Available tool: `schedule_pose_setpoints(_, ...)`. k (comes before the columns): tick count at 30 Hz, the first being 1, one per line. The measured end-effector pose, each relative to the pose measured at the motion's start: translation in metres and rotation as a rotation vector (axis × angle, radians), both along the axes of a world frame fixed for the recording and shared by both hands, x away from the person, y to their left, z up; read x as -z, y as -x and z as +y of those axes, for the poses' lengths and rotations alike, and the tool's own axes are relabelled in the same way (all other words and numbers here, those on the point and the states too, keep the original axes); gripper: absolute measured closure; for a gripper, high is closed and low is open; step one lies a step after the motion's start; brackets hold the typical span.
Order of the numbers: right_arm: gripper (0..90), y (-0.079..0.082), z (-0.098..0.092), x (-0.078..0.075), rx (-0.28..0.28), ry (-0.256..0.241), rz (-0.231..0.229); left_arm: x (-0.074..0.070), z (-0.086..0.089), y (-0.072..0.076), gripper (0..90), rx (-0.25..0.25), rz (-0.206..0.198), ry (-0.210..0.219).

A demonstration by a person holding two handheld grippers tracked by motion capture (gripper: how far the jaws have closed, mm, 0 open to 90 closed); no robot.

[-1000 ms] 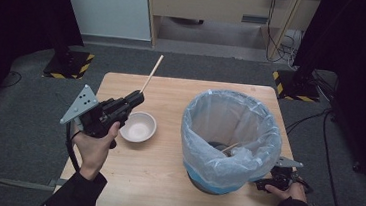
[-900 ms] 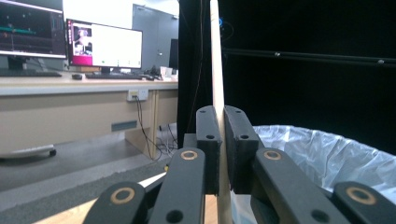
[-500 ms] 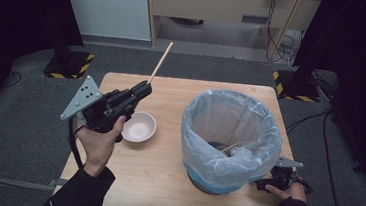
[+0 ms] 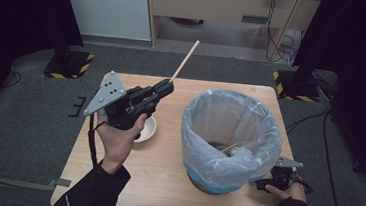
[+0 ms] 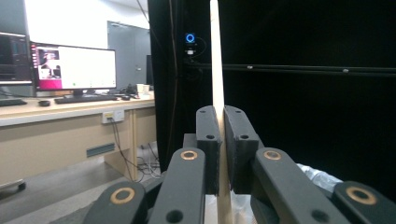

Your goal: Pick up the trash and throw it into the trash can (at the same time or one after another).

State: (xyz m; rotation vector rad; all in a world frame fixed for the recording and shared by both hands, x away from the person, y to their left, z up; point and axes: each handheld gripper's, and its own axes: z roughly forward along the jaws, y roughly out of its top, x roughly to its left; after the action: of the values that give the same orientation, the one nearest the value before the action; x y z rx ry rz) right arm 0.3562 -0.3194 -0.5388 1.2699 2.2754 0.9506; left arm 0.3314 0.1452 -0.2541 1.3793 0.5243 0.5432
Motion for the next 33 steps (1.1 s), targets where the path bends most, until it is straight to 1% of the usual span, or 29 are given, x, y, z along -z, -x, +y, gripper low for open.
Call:
schedule_pose_setpoints(1,0.8,0.000,0.000,0.000,0.000,-0.001,-0.001,0.000,0.000,0.000,85.0,0.000,0.000,0.000)
schedule_pose_setpoints(3,0.8,0.000,0.000,0.000,0.000,0.000,0.000,-0.002,-0.007,-0.001,85.0,0.010,-0.001,-0.007)
schedule_pose_setpoints(6,0.8,0.000,0.000,0.000,0.000,0.000,0.000,-0.003,-0.011,-0.002,85.0,0.018,-0.003,-0.009)
schedule_pose_setpoints(9,0.8,0.000,0.000,0.000,0.000,0.000,0.000,-0.005,-0.020,-0.003,85.0,0.035,-0.007,-0.013)
schedule_pose_setpoints(10,0.8,0.000,0.000,0.000,0.000,0.000,0.000,-0.005,-0.020,-0.003,85.0,0.035,-0.007,-0.013)
schedule_pose_setpoints(11,0.7,0.000,0.000,0.000,0.000,0.000,0.000,-0.006,-0.026,-0.003,85.0,0.045,-0.010,-0.012)
schedule_pose_setpoints(12,0.7,0.000,0.000,0.000,0.000,0.000,0.000,-0.006,-0.026,-0.003,85.0,0.045,-0.010,-0.012)
schedule_pose_setpoints(13,0.8,0.000,0.000,0.000,0.000,0.000,0.000,-0.006,-0.032,-0.003,85.0,0.055,-0.012,-0.015)
schedule_pose_setpoints(20,0.8,0.000,0.000,0.000,0.000,-0.001,-0.001,-0.004,-0.055,-0.007,85.0,0.088,-0.005,-0.031)
schedule_pose_setpoints(23,0.8,0.000,0.000,0.000,0.000,-0.001,-0.002,-0.002,-0.065,-0.010,85.0,0.100,0.000,-0.047)
schedule_pose_setpoints(24,0.8,0.000,0.000,0.000,0.000,-0.001,-0.002,-0.002,-0.065,-0.010,85.0,0.100,0.000,-0.047)
schedule_pose_setpoints(27,0.8,0.000,0.000,0.000,0.000,0.000,0.000,0.002,-0.075,-0.013,85.0,0.116,0.012,-0.066)
schedule_pose_setpoints(28,0.8,0.000,0.000,0.000,0.000,0.000,0.000,0.004,-0.081,-0.015,85.0,0.125,0.021,-0.081)
schedule_pose_setpoints(33,0.8,0.000,0.000,0.000,0.000,0.000,0.000,0.011,-0.096,-0.023,85.0,0.152,0.059,-0.129)
